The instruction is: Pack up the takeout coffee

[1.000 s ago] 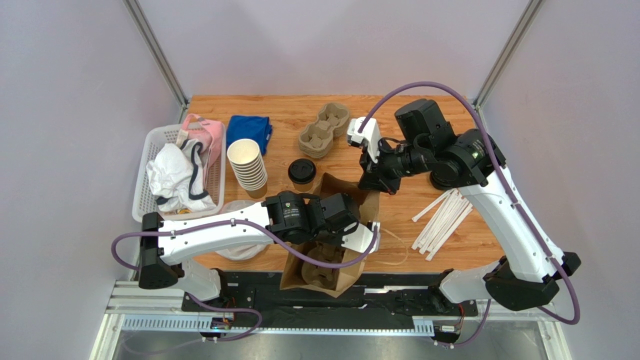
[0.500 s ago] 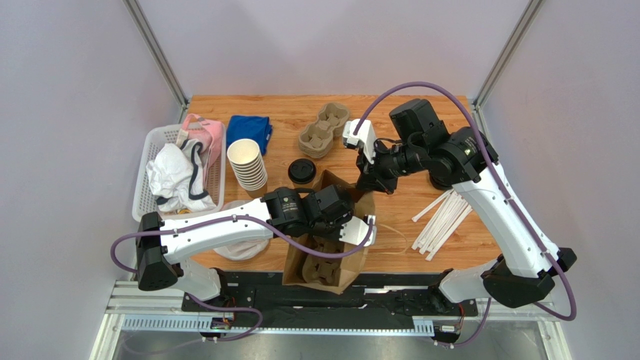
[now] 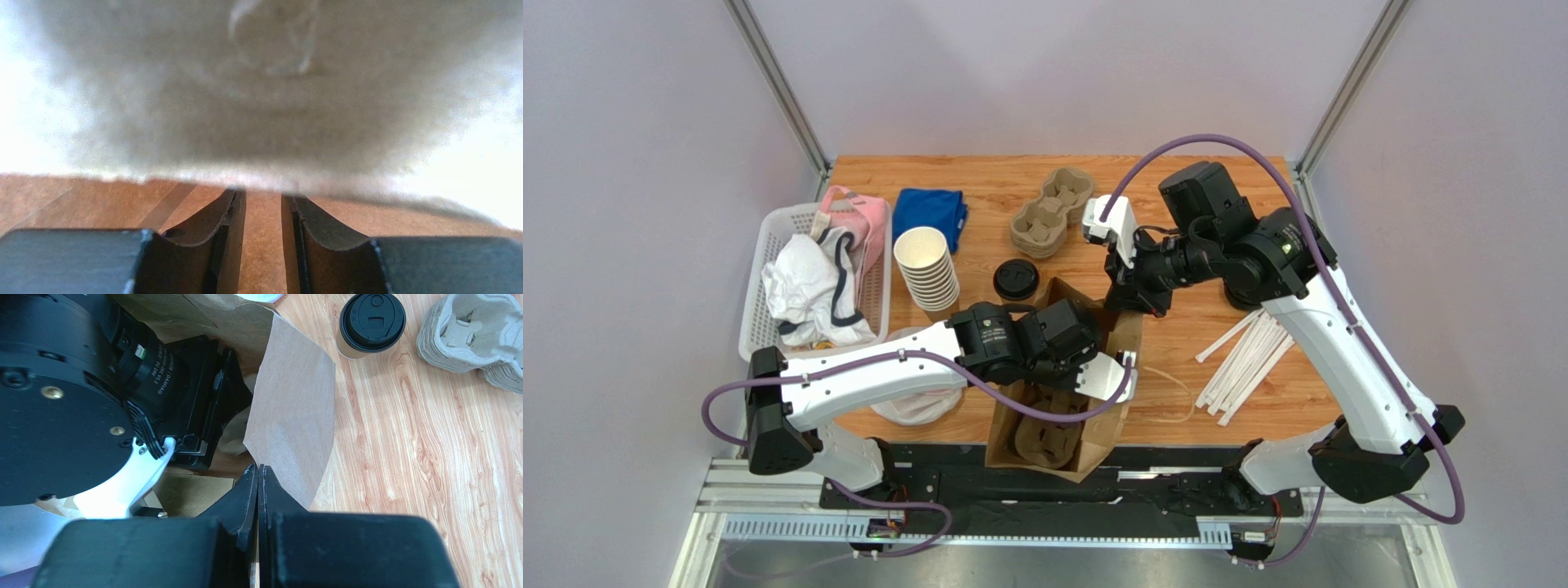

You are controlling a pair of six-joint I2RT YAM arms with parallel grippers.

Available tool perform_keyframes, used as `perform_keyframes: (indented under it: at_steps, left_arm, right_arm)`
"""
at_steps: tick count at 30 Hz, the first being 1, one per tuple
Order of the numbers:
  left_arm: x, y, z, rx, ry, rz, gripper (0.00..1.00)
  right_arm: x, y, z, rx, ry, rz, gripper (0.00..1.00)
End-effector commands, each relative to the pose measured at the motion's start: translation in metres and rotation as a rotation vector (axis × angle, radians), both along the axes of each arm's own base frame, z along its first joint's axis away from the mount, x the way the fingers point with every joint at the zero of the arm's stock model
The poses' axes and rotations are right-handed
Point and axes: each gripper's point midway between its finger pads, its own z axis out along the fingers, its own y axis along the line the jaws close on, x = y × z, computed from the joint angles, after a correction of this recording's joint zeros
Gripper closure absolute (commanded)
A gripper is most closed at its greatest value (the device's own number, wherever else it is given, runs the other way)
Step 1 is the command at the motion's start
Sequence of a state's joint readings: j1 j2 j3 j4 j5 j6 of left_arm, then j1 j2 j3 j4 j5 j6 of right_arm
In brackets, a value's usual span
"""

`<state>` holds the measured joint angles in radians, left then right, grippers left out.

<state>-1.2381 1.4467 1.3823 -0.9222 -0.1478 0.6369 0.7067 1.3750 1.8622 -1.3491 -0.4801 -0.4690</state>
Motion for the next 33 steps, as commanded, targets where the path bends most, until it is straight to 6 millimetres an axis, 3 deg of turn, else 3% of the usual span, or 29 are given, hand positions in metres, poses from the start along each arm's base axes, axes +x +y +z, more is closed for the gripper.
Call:
perform_keyframes:
  at_steps: [1, 8, 12, 22, 28, 33]
  left_arm:
    - [-0.001, 0.006, 0.021, -0.020, -0.011, 0.014, 0.63]
    - [-0.001, 0.007, 0.038, -0.051, -0.008, 0.041, 0.59]
    - [-0.004, 0.004, 0.056, -0.115, -0.001, 0.048, 0.49]
    - [-0.029, -0.001, 0.143, -0.433, 0.008, -0.054, 0.44]
    - [-0.034, 0.006, 0.176, -0.589, -0.024, -0.064, 0.44]
    - [-0.027, 0.013, 0.236, -0.834, -0.065, -0.006, 0.39]
  right_arm:
    - [-0.013, -0.012, -0.014, -0.071, 0.051, 0.014, 1.00]
    - [-0.008, -0.014, -0.017, -0.092, 0.031, 0.011, 1.00]
    - [-0.003, -0.018, -0.021, -0.115, 0.002, -0.002, 1.00]
    - [0.008, -0.023, -0.017, -0.112, -0.056, -0.061, 1.00]
    - [0.005, -0.023, -0.011, -0.085, -0.078, -0.053, 1.00]
    - [-0.001, -0.029, -0.007, -0.057, -0.131, -0.039, 1.00]
